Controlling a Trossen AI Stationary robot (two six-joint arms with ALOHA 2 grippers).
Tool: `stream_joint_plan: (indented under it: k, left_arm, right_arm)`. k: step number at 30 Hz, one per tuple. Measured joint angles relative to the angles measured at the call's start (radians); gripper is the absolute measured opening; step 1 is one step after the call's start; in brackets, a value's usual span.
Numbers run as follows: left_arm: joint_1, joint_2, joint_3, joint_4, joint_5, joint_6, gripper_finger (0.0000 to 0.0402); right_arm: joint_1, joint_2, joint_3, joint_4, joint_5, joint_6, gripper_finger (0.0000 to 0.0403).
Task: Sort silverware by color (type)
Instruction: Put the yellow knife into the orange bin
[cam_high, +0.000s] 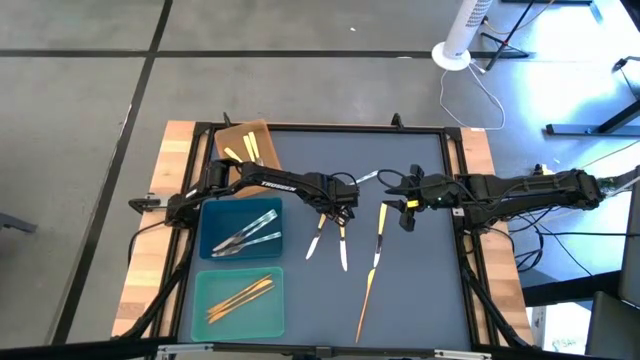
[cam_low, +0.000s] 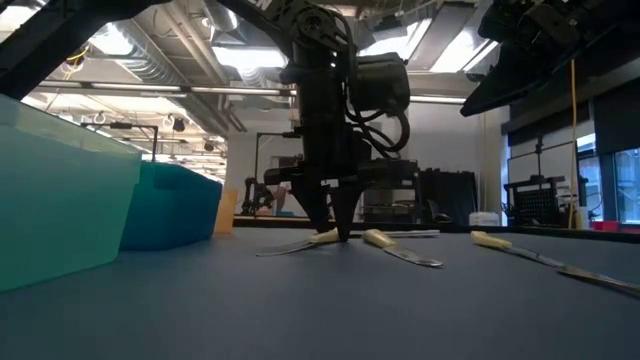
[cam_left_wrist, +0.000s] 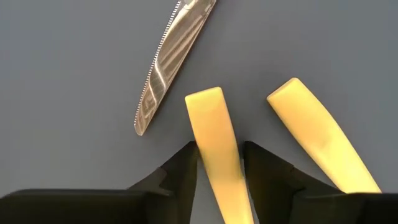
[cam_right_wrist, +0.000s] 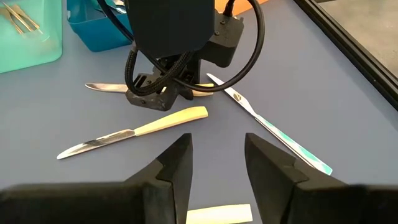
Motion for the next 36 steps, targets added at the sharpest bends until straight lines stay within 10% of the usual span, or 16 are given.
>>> stream_joint_plan:
  k: [36]
  left_arm:
    - [0.053,0.007,0.151,-0.087,0.028,0.066,0.0081]
  right_arm:
    - [0.0,0.0,0.0,0.0,0.0,0.0,0.0134]
